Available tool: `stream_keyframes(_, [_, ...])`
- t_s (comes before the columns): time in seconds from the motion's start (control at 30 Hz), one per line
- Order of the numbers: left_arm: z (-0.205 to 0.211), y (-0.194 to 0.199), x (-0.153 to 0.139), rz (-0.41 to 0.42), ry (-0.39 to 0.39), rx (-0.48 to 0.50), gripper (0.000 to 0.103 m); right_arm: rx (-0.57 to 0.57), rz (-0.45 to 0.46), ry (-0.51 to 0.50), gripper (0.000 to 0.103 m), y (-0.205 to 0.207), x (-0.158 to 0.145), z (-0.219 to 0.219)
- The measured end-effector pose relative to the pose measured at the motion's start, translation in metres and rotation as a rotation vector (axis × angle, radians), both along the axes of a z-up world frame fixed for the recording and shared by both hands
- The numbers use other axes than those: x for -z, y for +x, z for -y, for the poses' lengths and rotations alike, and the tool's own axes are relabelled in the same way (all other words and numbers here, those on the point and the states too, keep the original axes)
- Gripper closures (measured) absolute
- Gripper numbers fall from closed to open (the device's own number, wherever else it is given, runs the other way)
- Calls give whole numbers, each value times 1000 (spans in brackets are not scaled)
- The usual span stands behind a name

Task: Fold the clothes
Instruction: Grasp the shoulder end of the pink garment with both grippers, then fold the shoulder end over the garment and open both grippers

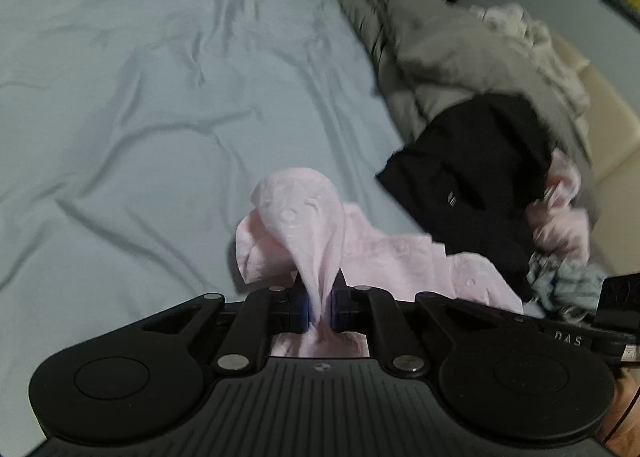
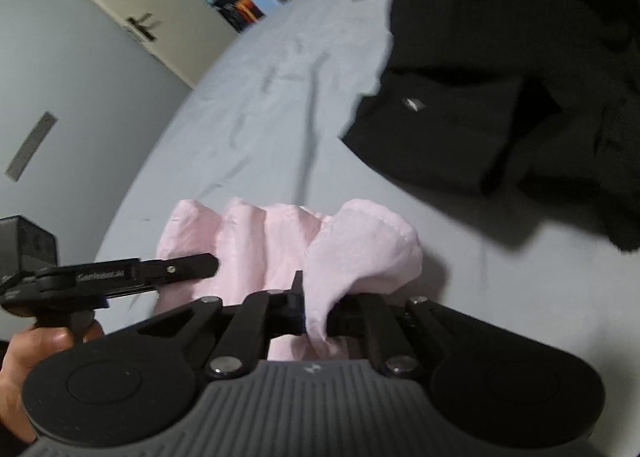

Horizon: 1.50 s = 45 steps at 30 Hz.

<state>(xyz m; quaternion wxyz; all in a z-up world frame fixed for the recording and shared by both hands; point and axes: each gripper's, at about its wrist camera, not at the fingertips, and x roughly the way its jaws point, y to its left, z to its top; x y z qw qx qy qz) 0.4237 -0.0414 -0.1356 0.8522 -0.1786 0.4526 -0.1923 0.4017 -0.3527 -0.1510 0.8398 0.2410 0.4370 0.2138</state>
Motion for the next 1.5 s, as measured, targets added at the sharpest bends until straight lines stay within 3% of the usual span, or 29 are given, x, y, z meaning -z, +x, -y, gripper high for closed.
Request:
stream_keyframes(0.23, [-14, -39, -49, 82, -65, 56, 98, -42, 75, 92, 95, -35, -53, 5])
stream_keyframes(0.47, [-24, -109, -84, 51, -85, 101, 98, -86, 78, 139, 95, -115, -97, 8])
stream_keyframes(0.9, [-36, -220, -77, -35, -85, 154, 98, -177, -23, 53, 95, -236, -113, -10])
stream_keyframes(1.07, [-37, -251, -59, -22, -3, 183, 97, -144, -77, -14, 92, -273, -93, -24])
stream_keyframes(1.2, [-45, -261, -33, -69, -12, 162, 97, -62, -85, -16, 90, -297, -64, -30])
stream_keyframes(1.23, [-46, -263, -28, -85, -13, 166, 97, -31, -94, -4, 86, -302, -55, -29])
stream_keyframes(1.33, [-49, -268, -22, -91, -16, 180, 94, 57, -112, 68, 56, -318, -33, -18])
stream_keyframes(1.4, [-50, -266, -24, -70, -20, 187, 89, 77, -121, 126, 57, -322, -26, -10])
stream_keyframes(1.5, [-52, -260, -27, -30, -31, 189, 74, 110, -69, 119, 52, -319, -34, -3])
